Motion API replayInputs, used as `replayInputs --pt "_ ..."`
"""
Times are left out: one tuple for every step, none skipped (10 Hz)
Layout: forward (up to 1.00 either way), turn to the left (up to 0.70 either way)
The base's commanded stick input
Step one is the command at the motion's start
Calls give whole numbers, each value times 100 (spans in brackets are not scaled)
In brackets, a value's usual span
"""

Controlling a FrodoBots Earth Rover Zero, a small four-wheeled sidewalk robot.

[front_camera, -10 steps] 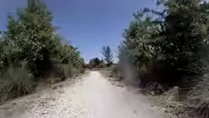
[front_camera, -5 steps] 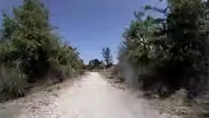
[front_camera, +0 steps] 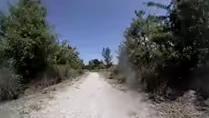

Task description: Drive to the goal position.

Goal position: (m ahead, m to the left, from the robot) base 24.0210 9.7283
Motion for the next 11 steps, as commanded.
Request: replayInputs --pt "45 2" --pt "45 2" --pt "45 2" --pt "45 2" --pt "45 2" --pt "45 2" --pt "45 2" --pt "45 2" --pt "45 2" --pt "45 2" --pt "45 2"
